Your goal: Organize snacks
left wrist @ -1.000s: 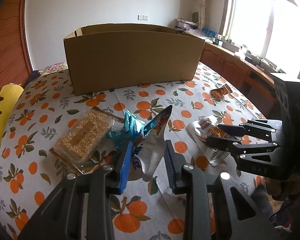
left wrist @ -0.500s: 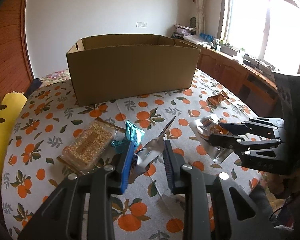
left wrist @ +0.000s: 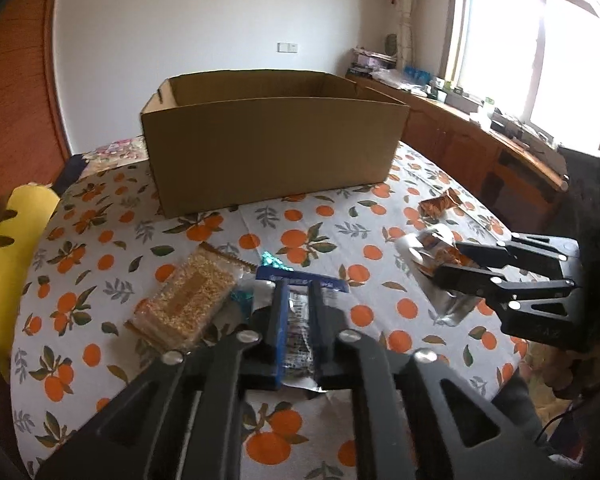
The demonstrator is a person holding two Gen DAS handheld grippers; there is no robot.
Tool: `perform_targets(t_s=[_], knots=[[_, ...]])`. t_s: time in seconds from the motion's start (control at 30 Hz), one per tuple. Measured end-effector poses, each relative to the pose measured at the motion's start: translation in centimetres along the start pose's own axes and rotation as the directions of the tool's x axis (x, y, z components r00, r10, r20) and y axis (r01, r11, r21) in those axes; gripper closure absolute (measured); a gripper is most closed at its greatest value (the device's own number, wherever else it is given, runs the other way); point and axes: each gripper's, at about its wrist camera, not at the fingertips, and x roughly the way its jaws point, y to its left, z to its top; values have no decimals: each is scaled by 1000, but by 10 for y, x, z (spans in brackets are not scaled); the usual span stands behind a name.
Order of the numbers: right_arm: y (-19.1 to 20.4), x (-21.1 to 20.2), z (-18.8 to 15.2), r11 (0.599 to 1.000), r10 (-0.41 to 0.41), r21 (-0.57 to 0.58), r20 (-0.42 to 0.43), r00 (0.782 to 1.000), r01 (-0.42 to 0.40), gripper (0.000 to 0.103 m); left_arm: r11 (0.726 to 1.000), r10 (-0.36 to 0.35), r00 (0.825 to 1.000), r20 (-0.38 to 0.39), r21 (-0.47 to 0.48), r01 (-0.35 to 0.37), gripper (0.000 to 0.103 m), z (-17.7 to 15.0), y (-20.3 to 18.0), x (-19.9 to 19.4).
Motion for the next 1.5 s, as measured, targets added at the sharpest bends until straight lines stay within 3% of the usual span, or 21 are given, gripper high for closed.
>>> perform_targets(t_s=[0.07, 0.3, 0.57, 0.63, 0.8, 0.83, 0.93, 1.13, 1.5], knots=[[-3, 0, -2, 1000, 5, 8, -3, 1000, -5, 66, 1000, -3, 1000, -12, -10, 3, 64, -2, 3, 2], [-5, 3, -6, 1000, 10, 14, -12, 1000, -10, 66, 1000, -9, 992, -122, 5, 9, 60, -13, 6, 30], [-5, 3, -7, 1000, 5, 10, -9, 1000, -5, 66, 996, 34, 993, -114, 92, -24, 39, -14, -6, 44], [-6, 2, -7, 1000, 6, 15, -7, 1000, -6, 66, 994, 52, 991, -123, 97, -41, 38, -14, -6, 49], [-7, 2, -8, 1000, 7, 17, -6, 1000, -6, 66, 997, 53, 990, -133, 60, -46, 42, -16, 1, 55], [-7, 2, -8, 1000, 7, 17, -6, 1000, -6, 66, 998, 55, 990, -128, 45, -50, 51, -15, 3, 54], [-8, 2, -9, 1000, 6, 21, -6, 1000, -6, 66, 999, 41, 994, -106, 20, -39, 67, -15, 8, 47], [-8, 2, -10, 1000, 11, 25, -3, 1000, -11, 66, 997, 73, 995, -69, 19, -72, 83, -15, 10, 36], [-6, 0, -9, 1000, 11, 19, 6, 1000, -11, 66, 996, 81, 997, 12, 38, -81, 85, -7, 2, 6]])
